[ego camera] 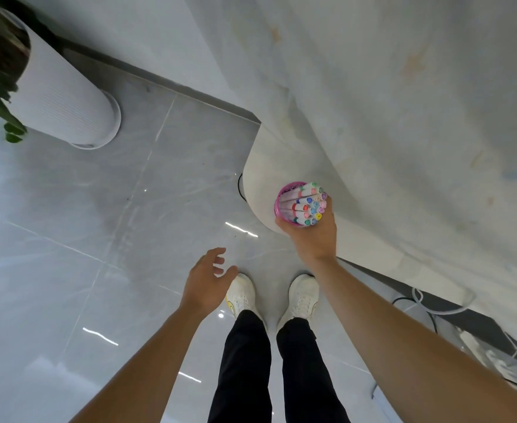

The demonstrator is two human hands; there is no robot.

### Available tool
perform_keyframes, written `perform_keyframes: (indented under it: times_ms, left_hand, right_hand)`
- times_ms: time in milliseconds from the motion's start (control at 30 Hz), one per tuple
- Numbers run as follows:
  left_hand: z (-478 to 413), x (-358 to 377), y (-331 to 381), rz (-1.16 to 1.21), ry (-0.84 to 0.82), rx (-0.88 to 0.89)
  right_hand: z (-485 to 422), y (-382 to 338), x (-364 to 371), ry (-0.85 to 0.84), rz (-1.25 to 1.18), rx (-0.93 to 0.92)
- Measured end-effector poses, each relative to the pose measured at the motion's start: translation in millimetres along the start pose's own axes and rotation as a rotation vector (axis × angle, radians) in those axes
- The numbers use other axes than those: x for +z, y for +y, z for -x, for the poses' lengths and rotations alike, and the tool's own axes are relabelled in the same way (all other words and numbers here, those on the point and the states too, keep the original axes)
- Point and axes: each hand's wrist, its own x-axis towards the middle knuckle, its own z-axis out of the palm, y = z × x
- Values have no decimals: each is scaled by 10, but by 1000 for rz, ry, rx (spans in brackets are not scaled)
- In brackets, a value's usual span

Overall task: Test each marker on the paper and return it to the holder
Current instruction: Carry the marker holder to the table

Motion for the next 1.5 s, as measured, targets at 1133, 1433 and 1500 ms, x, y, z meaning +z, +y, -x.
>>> perform_keyframes:
  times_ms: [1133,1433,1500]
  left_hand:
    - [3572,-1585,-223,942,647,-132]
    - [3860,-2178,-1000,1143,756,-251]
    - [3883,-2269,-1109,1181,780,-269]
  right_hand:
    - [2462,-2335,-501,-649,312,-354]
    - [2984,-2630,461,-787,454,-490]
    - [3099,-2656,688,-796,481,-526]
